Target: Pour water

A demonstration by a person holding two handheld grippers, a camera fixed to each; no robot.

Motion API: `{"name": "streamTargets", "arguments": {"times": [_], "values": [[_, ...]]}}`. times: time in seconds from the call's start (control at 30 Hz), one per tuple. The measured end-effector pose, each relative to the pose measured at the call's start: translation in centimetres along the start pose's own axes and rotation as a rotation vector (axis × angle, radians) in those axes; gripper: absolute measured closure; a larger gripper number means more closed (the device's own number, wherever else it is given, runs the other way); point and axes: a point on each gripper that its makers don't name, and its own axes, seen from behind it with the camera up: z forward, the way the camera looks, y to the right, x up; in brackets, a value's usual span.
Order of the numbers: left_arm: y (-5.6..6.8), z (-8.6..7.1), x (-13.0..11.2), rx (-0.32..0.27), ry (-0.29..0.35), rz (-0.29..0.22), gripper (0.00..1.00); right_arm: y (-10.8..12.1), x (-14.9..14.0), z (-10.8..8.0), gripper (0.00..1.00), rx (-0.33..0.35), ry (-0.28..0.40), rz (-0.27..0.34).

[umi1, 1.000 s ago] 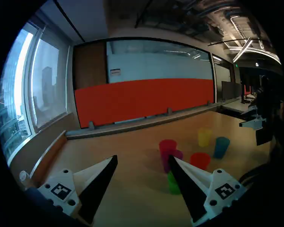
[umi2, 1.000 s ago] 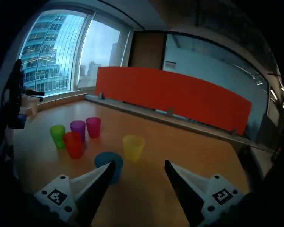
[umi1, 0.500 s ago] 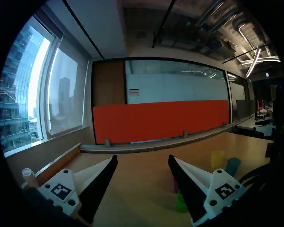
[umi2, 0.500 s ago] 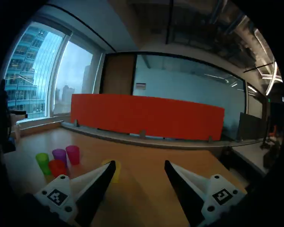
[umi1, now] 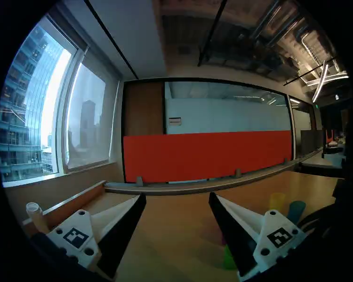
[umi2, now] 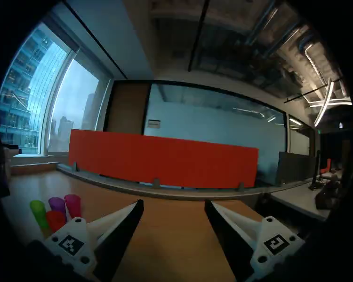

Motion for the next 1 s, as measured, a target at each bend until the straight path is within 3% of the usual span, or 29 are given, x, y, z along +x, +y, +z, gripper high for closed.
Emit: {"name": "streamTargets", "arguments": {"times": [0.47, 0.73, 1.0], "values": [[-0.3, 0.3, -1.8, 0.046, 0.02, 0.017, 0.01, -1.0, 0.4, -0.1, 0.0, -0.026, 0.006, 0.026], [0.2, 0.2, -2.6, 0.055, 0.032, 0.044, 0.01, -1.7, -0.1, 0.1, 0.0, -0.024, -0.005, 0.026], [0.7, 0.3, -4.8, 0.06, 0.018, 0.034, 0.01, -2.0, -0.5, 0.1, 0.0, -0.024, -0.017, 0.026]]}}
